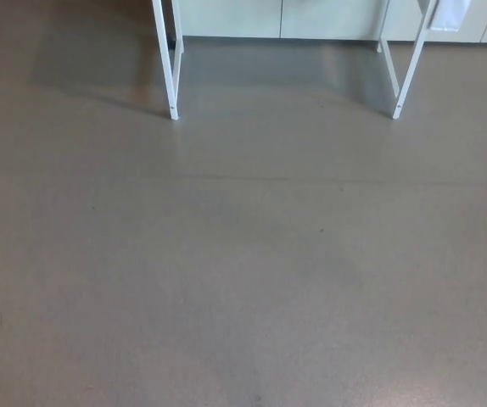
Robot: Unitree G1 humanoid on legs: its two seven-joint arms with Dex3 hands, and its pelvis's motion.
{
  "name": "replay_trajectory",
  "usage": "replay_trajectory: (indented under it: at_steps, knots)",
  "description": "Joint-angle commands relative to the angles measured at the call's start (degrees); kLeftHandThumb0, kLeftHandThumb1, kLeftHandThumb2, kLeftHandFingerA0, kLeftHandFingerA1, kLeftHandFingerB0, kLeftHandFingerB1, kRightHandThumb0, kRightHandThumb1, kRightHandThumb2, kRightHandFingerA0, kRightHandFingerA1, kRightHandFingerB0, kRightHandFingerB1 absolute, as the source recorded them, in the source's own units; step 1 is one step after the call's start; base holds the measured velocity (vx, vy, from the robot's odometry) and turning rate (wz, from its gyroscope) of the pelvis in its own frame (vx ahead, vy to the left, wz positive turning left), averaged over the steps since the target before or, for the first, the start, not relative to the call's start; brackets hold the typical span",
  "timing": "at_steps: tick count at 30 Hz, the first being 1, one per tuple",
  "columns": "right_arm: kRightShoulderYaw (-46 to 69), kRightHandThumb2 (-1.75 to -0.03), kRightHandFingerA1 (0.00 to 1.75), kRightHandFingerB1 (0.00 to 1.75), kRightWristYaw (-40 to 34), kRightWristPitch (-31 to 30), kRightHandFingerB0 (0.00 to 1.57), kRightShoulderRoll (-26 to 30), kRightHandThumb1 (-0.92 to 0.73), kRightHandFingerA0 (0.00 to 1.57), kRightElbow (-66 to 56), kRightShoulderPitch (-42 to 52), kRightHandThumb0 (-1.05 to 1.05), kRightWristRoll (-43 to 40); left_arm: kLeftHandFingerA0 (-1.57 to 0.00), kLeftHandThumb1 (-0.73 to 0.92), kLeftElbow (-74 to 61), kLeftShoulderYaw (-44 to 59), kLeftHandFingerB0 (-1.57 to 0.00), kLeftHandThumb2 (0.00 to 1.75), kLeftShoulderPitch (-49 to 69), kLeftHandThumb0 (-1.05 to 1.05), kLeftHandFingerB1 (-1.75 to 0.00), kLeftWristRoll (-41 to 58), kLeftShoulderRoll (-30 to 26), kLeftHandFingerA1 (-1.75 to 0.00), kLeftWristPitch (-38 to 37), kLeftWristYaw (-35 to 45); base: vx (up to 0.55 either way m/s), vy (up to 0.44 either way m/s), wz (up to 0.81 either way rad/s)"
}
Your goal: The robot walks towards a desk on which a file tray is kept in the middle and a toilet paper roll is kept on its right. The robot uses its right hand to hook on finger in the gap of the roll and grabs it, lifts it and places it on the tray.
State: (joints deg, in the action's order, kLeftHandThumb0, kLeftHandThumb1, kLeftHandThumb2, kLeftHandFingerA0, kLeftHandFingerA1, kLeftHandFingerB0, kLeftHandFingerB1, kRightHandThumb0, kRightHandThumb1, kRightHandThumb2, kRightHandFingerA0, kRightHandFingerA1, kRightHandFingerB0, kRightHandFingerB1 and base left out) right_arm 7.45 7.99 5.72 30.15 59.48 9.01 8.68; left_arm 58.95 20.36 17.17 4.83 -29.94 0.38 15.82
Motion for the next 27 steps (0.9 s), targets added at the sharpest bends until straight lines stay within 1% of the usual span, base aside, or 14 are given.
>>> replay_trajectory:
  at_steps: [1,3,5,6,7,12,13,14,16,18,23,24,25,27]
  knots:
    - [0.4,-0.86,0.41,0.21,1.5,3.2,0.00,1.6,-0.46,0.00,1.2,-0.2,-0.65,-1.3,-0.10,0.55,-0.5,1.7,-0.21,0.91,0.7,-0.75,-0.62,2.8,-0.7,-0.67,-3.3,4.0,0.00,0.000,0.00]
    - [0.3,-0.86,0.41,0.21,1.6,3.5,0.00,1.9,-0.46,0.00,1.4,-0.1,-0.65,-1.3,-0.06,0.58,-2.5,2.1,-0.17,0.90,1.8,-0.71,-0.58,3.5,-0.3,-0.63,-1.5,4.8,0.00,0.000,0.00]
    - [0.3,-0.86,0.41,0.21,1.6,3.6,0.00,1.9,-0.46,0.00,1.6,-0.1,-0.65,-1.3,-0.11,0.55,-0.6,1.3,-0.21,0.93,1.0,-0.78,-0.63,2.2,-0.6,-0.69,-2.7,4.0,0.00,0.000,0.00]
    - [0.2,-0.86,0.41,0.21,1.6,3.6,0.00,2.1,-0.46,0.00,1.6,-0.3,-0.65,-1.3,-0.06,0.75,0.1,0.9,-0.23,0.60,0.7,-0.80,-0.69,1.7,-0.7,-0.84,-3.4,4.0,0.00,0.000,0.00]
    - [0.2,-0.86,0.41,0.21,1.6,3.7,0.00,2.1,-0.46,0.00,1.6,-0.4,-0.65,-1.3,-0.15,0.54,0.6,0.3,-0.25,0.95,0.6,-0.83,-0.66,0.8,-1.0,-0.73,-3.7,3.3,0.00,0.000,0.00]
    - [0.1,-0.86,0.41,0.21,1.7,3.8,0.00,2.2,-0.46,0.00,1.8,-0.7,-0.65,-1.2,-0.11,0.57,-1.0,0.3,-0.21,0.95,1.8,-0.75,-0.60,1.3,-0.8,-0.65,-4.1,3.6,0.00,0.000,0.00]
    - [0.1,-0.86,0.41,0.21,1.7,3.8,0.00,2.2,-0.46,0.00,1.9,-0.7,-0.65,-1.2,-0.08,0.75,-0.9,0.1,-0.25,0.61,1.9,-0.76,-0.58,1.0,-0.8,-0.74,-4.5,3.4,0.00,0.000,0.00]
    - [0.1,-0.86,0.41,0.21,1.7,3.8,0.00,2.2,-0.46,0.00,1.9,-0.7,-0.65,-1.2,-0.12,0.57,-1.4,0.1,-0.22,0.95,2.0,-0.75,-0.59,1.0,-0.8,-0.65,-4.0,3.4,0.00,0.000,0.00]
    - [0.1,-0.86,0.41,0.21,1.8,4.1,0.00,2.6,-0.46,0.00,2.0,-0.1,-0.65,-1.2,-0.09,0.58,-1.5,0.6,-0.20,0.93,2.6,-0.74,-0.59,2.0,-0.4,-0.64,-3.4,4.4,0.00,0.000,0.00]
    - [0.1,-0.86,0.41,0.21,1.8,4.1,0.00,2.6,-0.46,0.00,2.0,-0.2,-0.65,-1.2,-0.16,0.55,1.4,-0.2,-0.24,0.94,1.5,-0.82,-0.66,0.7,-0.7,-0.73,-6.1,3.6,0.00,0.000,0.00]
    - [-0.1,-0.86,0.41,0.21,1.9,4.1,0.00,2.7,-0.46,0.00,2.2,-0.3,-0.65,-1.2,-0.10,0.62,-2.3,0.0,-0.18,0.91,3.5,-0.70,-0.55,1.6,-0.4,-0.62,-5.0,4.5,0.04,0.001,0.12]
    - [-0.1,-0.86,0.41,0.21,1.9,4.2,0.00,2.7,-0.46,0.00,2.2,-0.3,-0.65,-1.2,-0.08,0.77,-2.0,0.1,-0.24,0.61,2.9,-0.71,-0.56,1.7,-0.3,-0.69,-4.0,3.9,0.00,0.000,0.00]
    - [-0.1,-0.86,0.41,0.21,1.8,4.2,0.00,2.7,-0.46,0.00,2.2,-0.3,-0.65,-1.2,-0.12,0.58,-1.7,0.1,-0.21,0.93,2.7,-0.73,-0.59,1.6,-0.4,-0.64,-3.8,3.6,0.00,0.000,0.00]
    - [-0.2,-0.86,0.41,0.21,1.7,4.2,0.00,2.6,-0.46,0.00,2.2,-0.3,-0.65,-1.2,-0.14,0.57,-1.3,0.2,-0.23,0.92,2.8,-0.73,-0.58,1.4,-0.4,-0.64,-4.4,3.1,0.00,0.000,0.00]
